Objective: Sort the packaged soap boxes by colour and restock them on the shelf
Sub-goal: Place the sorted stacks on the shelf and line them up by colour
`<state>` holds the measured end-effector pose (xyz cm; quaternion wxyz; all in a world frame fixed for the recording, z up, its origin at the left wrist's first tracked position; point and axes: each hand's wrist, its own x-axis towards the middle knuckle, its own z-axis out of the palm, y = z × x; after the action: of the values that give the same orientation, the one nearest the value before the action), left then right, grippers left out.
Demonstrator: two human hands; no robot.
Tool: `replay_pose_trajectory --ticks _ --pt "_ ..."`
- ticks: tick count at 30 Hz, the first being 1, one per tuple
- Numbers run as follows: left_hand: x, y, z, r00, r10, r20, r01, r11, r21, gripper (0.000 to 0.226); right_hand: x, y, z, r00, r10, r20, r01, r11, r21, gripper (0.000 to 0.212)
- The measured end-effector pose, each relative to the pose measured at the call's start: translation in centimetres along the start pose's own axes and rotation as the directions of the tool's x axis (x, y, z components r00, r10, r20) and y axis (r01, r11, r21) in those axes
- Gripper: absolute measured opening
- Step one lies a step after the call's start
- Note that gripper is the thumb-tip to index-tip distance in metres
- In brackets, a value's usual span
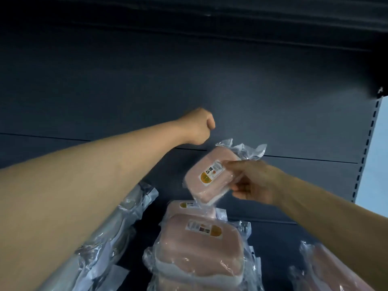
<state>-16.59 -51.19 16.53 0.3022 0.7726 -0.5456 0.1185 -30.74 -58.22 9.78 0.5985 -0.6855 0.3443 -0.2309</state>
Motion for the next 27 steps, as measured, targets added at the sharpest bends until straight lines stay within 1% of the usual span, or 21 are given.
replay_pose_trajectory --ticks 3,5,7,10,13,15,17,19,21,22,23,24,26,27 --pt "-1.0 -2.3 -0.1 0.982 -0.073 0.175 0.045 0.986 0.163 0.042 1.4 0.2 1.4 0.996 0.088 -0.018 -0.086 0.992 0.09 0.021" --pt "-1.8 -3.6 0.0 0.939 -0.153 0.308 0.086 0.972 0.218 0.057 2.0 0.2 3.0 0.991 0.134 0.007 -0.133 0.976 0.171 0.019" --pt "-2.5 -4.7 0.2 0.884 -0.213 0.416 0.112 0.96 0.255 0.071 2.4 0.6 4.6 0.986 0.164 0.041 -0.169 0.962 0.214 0.015" --pt "-3.2 -5.9 1.1 0.826 -0.251 0.504 0.112 0.951 0.29 0.084 2.8 1.9 6.0 0.974 0.206 0.095 -0.222 0.954 0.2 0.012" --pt "-3.9 -6.6 2.6 0.803 -0.241 0.546 0.046 0.937 0.346 0.091 2.4 2.8 5.4 0.976 0.205 0.079 -0.212 0.973 0.087 0.013" --pt "-4.2 -7.0 3.5 0.785 -0.238 0.572 0.02 0.933 0.36 0.095 2.0 2.8 4.1 0.979 0.2 0.035 -0.198 0.979 -0.052 0.014" --pt "-4.3 -7.2 4.3 0.764 -0.249 0.596 0.008 0.926 0.378 0.101 1.8 2.7 2.5 0.977 0.215 -0.004 -0.212 0.962 -0.17 0.018" --pt "-4.4 -7.2 4.9 0.756 -0.262 0.599 -0.006 0.913 0.408 0.104 2.1 2.6 1.4 0.971 0.229 -0.06 -0.237 0.946 -0.219 0.03" --pt "-4.5 -7.2 5.4 0.755 -0.279 0.593 -0.021 0.894 0.447 0.103 2.7 2.9 0.7 0.972 0.212 -0.098 -0.229 0.949 -0.218 0.05" --pt "-4.5 -7.1 5.6 0.756 -0.284 0.589 -0.033 0.883 0.468 0.1 3.0 3.0 0.6 0.975 0.202 -0.098 -0.218 0.955 -0.203 0.056" --pt "-4.5 -7.0 5.7 0.761 -0.285 0.583 -0.048 0.872 0.488 0.094 3.2 3.2 0.7 0.977 0.198 -0.081 -0.21 0.959 -0.19 0.056" --pt "-4.5 -6.9 5.7 0.766 -0.281 0.578 -0.062 0.862 0.502 0.087 3.5 3.4 0.7 0.979 0.196 -0.058 -0.203 0.963 -0.175 0.051" --pt "-4.5 -6.7 5.4 0.779 -0.273 0.564 -0.077 0.852 0.518 0.076 3.9 3.7 0.9 0.983 0.185 0.005 -0.182 0.973 -0.14 0.032" --pt "-4.4 -6.6 5.3 0.787 -0.265 0.557 -0.077 0.854 0.515 0.073 3.9 3.6 1.0 0.986 0.165 0.013 -0.161 0.976 -0.144 0.019"
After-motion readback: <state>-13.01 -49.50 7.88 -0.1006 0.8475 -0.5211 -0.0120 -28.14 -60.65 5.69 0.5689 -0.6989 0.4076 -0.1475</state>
